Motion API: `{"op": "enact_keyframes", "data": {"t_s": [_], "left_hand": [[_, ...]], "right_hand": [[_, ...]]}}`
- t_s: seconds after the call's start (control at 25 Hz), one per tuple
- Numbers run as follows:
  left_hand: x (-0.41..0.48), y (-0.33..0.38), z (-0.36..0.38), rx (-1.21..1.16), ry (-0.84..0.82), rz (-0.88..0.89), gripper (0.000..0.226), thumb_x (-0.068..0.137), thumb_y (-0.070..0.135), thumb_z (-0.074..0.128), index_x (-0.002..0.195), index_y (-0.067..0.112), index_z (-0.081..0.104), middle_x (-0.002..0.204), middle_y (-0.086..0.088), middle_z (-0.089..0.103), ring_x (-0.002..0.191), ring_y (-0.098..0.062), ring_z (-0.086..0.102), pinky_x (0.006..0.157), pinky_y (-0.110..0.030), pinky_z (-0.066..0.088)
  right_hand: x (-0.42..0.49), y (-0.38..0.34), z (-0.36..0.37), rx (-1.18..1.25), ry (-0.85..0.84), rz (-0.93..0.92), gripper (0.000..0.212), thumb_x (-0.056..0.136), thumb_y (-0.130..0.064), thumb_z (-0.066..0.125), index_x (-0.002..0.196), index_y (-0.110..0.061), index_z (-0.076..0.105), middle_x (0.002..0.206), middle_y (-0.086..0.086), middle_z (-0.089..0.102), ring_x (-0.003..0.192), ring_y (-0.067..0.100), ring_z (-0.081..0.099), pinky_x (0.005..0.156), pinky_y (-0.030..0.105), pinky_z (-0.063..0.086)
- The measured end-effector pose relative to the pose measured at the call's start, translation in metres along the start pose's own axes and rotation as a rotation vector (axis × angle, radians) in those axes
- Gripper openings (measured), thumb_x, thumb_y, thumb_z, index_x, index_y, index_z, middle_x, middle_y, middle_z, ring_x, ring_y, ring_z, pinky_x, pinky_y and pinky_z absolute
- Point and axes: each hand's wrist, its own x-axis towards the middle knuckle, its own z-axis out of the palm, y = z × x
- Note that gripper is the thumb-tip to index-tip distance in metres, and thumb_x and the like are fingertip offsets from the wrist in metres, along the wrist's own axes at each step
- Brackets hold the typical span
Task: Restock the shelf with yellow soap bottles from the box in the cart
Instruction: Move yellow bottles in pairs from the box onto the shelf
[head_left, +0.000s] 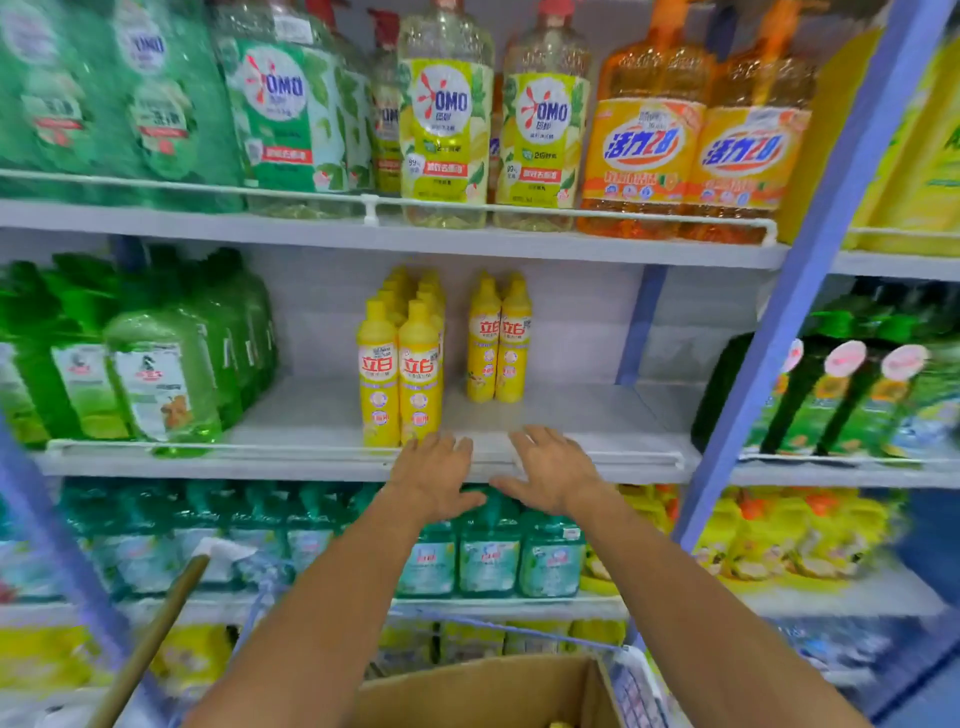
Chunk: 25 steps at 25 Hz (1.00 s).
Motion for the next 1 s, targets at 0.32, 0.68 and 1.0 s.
{"op": "enact_keyframes", "data": {"t_s": [0.32, 0.68, 1.0], "left_hand": [[-0.135, -0.011, 0.067, -0.056, -0.142, -0.053, 0.077, 0.087, 0.066, 0.055, 0.141, 0.013, 0.039, 0.137, -0.014, 0.050, 0.131, -0.034, 0.045, 0.108, -0.050, 0.039], [-0.180, 0.010, 0.182, -0.148, -0.394, -0.130, 0.080, 0.087, 0.063, 0.059, 0.146, 0.013, 0.036, 0.148, -0.013, 0.044, 0.139, -0.034, 0.039, 0.113, -0.052, 0.035], [-0.197, 0.039, 0.315, -0.199, -0.676, -0.219, 0.077, 0.088, 0.064, 0.055, 0.144, 0.013, 0.039, 0.144, -0.012, 0.046, 0.134, -0.033, 0.043, 0.107, -0.045, 0.040]], "right_hand": [[-0.097, -0.074, 0.065, -0.048, -0.085, -0.039, 0.083, 0.092, -0.068, 0.047, 0.153, -0.013, 0.034, 0.156, 0.012, 0.038, 0.142, 0.033, 0.036, 0.114, 0.047, 0.037], [-0.143, -0.090, 0.193, 0.024, -0.370, -0.053, 0.078, 0.091, -0.062, 0.056, 0.150, -0.015, 0.037, 0.155, 0.010, 0.037, 0.142, 0.033, 0.035, 0.112, 0.050, 0.039], [-0.165, -0.057, 0.333, 0.109, -0.628, -0.069, 0.070, 0.094, -0.062, 0.050, 0.145, -0.015, 0.042, 0.150, 0.012, 0.039, 0.138, 0.034, 0.037, 0.103, 0.047, 0.043]]}}
